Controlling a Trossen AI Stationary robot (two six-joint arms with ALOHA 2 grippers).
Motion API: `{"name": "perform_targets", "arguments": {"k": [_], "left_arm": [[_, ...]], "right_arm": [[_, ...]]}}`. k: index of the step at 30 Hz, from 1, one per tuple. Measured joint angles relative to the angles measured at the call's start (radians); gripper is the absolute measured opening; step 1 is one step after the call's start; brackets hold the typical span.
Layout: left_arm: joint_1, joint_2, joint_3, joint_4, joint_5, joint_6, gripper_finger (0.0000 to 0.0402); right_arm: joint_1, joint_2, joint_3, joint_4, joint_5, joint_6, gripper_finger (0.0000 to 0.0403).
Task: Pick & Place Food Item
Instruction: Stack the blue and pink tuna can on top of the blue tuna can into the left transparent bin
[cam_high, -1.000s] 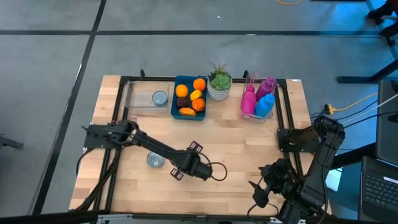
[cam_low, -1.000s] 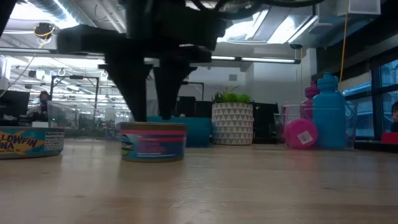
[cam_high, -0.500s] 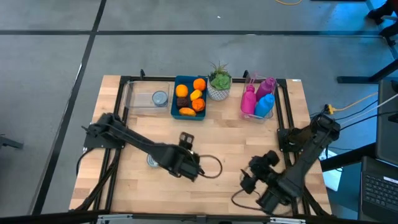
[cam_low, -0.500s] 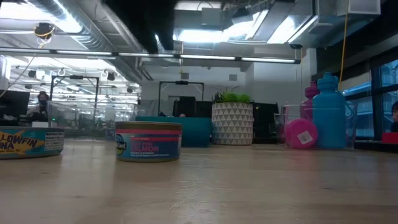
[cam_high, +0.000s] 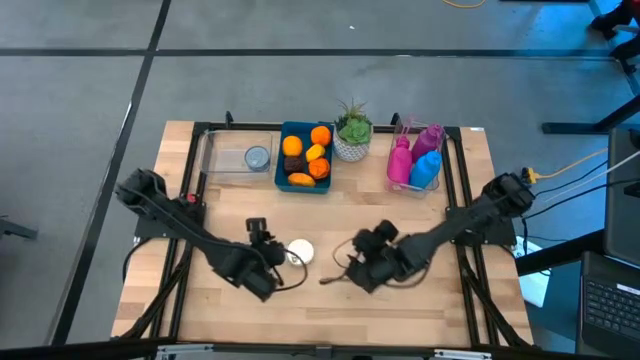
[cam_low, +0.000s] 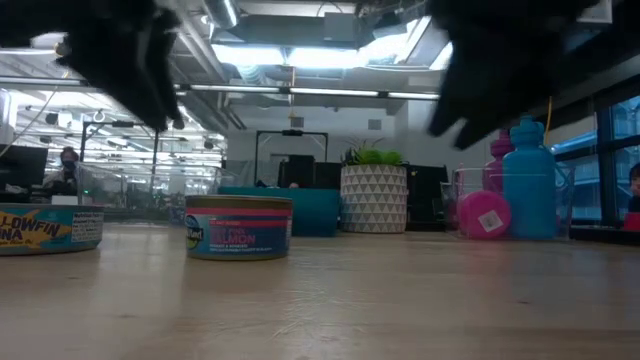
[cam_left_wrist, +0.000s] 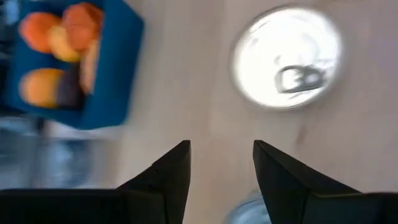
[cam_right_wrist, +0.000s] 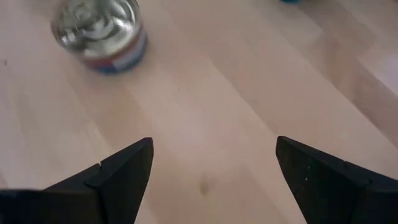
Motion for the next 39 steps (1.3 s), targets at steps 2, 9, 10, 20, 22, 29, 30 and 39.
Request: {"name": "perform_targets", "arguments": {"k": [2, 9, 10, 20, 22, 29, 30, 39], "left_arm": [[-0.009, -0.048, -0.093, 0.128, 0.0, -0.015, 0.0161], [0.066, -0.092, -0.307, 0.388, 0.035, 0.031, 0.0147], [0.078, -0.092, -0.324, 0.423, 0.046, 0.044, 0.0146], [0.107, -0.091, -0.394, 0.534, 0.079, 0.07, 0.0143], [0.094, -0.091, -0.405, 0.538, 0.073, 0.035, 0.0143], [0.03, -0.091, -0.415, 0.622, -0.006, -0.004, 0.0143], [0.021, -0.091, -0.414, 0.646, -0.019, 0.006, 0.0143], [0.017, -0.091, -0.414, 0.793, -0.053, 0.091, 0.0143]], "right_arm": [[-0.047, 0.0, -0.011, 0.082, -0.024, -0.082, 0.0341], [-0.2, 0.001, -0.074, 0.363, -0.19, -0.28, 0.0341], [-0.214, 0.007, -0.08, 0.391, -0.212, -0.291, 0.0341], [-0.279, 0.12, -0.082, 0.496, -0.366, -0.293, 0.0341], [-0.286, 0.144, -0.082, 0.523, -0.388, -0.292, 0.0341], [-0.308, 0.17, -0.079, 0.577, -0.443, -0.287, 0.0341], [-0.31, 0.175, -0.078, 0.588, -0.445, -0.286, 0.0341], [-0.317, 0.21, 0.002, 0.598, -0.472, -0.325, 0.0341]]}}
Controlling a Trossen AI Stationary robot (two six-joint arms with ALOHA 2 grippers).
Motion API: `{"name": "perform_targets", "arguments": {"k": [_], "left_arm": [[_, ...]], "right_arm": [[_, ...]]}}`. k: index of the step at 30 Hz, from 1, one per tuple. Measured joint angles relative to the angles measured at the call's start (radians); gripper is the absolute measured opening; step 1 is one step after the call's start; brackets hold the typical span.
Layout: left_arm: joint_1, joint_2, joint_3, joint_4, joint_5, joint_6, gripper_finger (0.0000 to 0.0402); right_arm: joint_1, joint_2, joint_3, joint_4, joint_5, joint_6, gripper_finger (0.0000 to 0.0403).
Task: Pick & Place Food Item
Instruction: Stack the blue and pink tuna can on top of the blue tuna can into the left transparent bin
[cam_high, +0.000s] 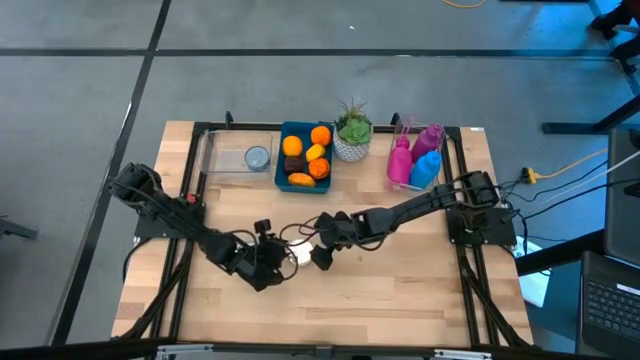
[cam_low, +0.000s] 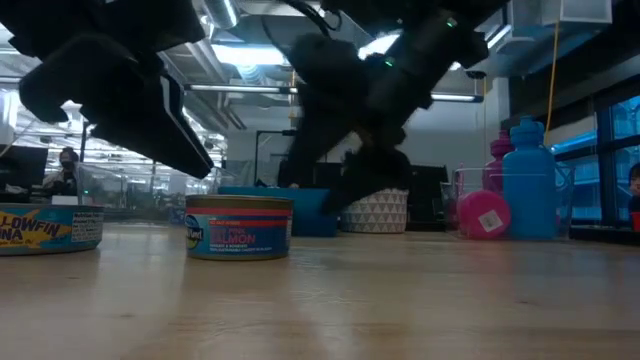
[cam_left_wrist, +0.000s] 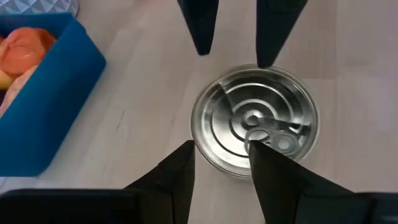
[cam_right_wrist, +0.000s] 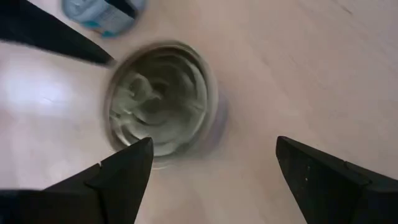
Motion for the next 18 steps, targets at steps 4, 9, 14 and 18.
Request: {"name": "perform_targets", "arguments": {"k": [4, 9, 14, 18], "left_arm": [[-0.002, 0.0, 0.0, -0.001, 0.0, -0.001, 0.0143], [-0.008, 0.002, 0.0, -0.014, 0.0, -0.017, 0.0143], [-0.008, 0.029, 0.001, -0.024, 0.003, -0.051, 0.0143], [-0.008, 0.064, 0.001, -0.022, -0.001, -0.087, 0.0143]], "right_arm": [[0.002, 0.035, 0.046, 0.007, -0.04, -0.02, 0.0341], [0.002, 0.104, 0.114, -0.003, -0.105, -0.051, 0.0341], [0.01, 0.157, 0.189, -0.007, -0.163, -0.089, 0.0341], [0.024, 0.159, 0.234, -0.007, -0.175, -0.116, 0.0341]]}}
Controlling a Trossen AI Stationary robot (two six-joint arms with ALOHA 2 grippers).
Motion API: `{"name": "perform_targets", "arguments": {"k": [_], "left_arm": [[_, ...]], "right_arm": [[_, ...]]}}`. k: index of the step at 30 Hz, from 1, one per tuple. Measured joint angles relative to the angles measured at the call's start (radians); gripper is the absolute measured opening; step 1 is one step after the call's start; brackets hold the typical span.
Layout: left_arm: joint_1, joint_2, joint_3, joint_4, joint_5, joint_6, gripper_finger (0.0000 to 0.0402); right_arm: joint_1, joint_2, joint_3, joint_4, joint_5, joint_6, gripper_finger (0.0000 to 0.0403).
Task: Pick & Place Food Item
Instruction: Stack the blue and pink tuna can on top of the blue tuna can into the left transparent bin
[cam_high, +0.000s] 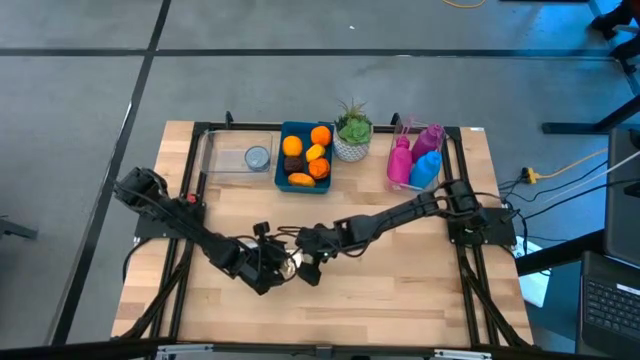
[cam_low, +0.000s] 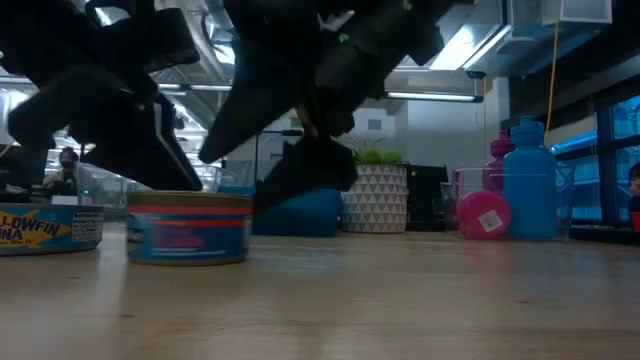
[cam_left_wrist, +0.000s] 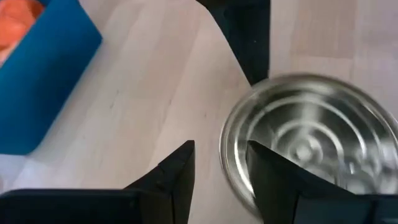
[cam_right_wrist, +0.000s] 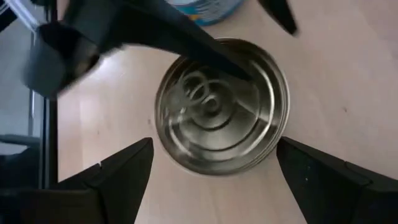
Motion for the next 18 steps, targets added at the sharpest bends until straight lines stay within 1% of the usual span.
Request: {"name": "perform_targets", "arguments": {"k": [7, 14, 18], "left_arm": [[-0.015, 0.064, 0.004, 0.018, -0.034, -0.061, 0.0143], [-0.073, 0.089, 0.002, 0.012, -0.139, -0.118, 0.0143], [-0.079, 0.083, 0.002, -0.034, -0.128, -0.163, 0.0143]], "right_arm": [[0.021, -0.001, 0.055, 0.0, -0.037, -0.039, 0.0341], [0.025, 0.0, 0.066, -0.039, -0.032, -0.038, 0.0341], [0.021, 0.0, 0.066, -0.069, -0.002, -0.029, 0.0341]]}}
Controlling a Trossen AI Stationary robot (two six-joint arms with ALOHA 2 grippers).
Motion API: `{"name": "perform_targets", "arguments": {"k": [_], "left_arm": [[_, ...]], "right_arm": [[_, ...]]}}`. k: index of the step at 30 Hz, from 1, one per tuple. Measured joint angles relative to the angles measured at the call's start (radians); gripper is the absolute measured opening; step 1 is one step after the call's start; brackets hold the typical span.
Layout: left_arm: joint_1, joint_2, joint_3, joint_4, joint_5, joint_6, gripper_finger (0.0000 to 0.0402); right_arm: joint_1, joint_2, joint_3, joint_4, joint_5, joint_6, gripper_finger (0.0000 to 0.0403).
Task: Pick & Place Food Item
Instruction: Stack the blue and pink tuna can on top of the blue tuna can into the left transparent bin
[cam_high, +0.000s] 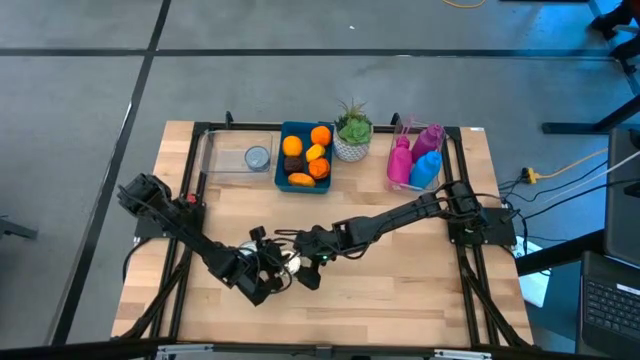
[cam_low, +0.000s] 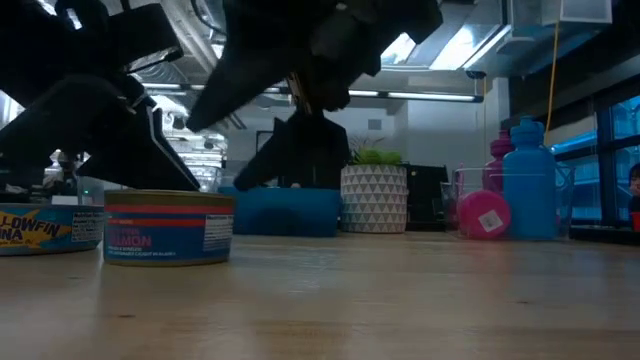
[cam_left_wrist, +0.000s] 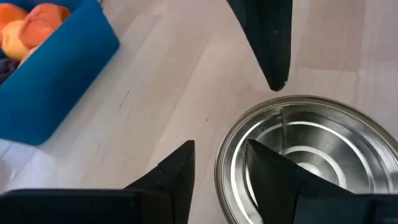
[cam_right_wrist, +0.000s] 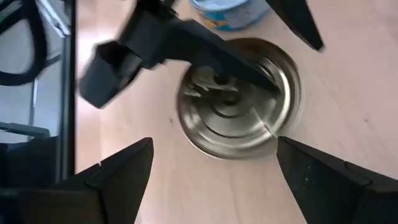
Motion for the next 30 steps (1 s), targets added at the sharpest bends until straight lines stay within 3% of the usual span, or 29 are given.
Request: {"name": "perform_targets", "arguments": {"k": [13, 25, 30], "left_arm": [[-0.053, 0.002, -0.003, -0.265, -0.126, -0.269, 0.0143], [-0.048, -0.025, -0.001, -0.327, -0.21, -0.255, 0.0143], [-0.037, -0.031, -0.001, -0.403, -0.192, -0.296, 0.0143]], "right_arm": [[0.001, 0.0, 0.0, -0.022, 0.028, 0.004, 0.0341], [0.0, 0.0, -0.001, -0.032, 0.059, 0.003, 0.0341], [0.0, 0.0, -0.002, -0.047, 0.059, 0.003, 0.0341]]}}
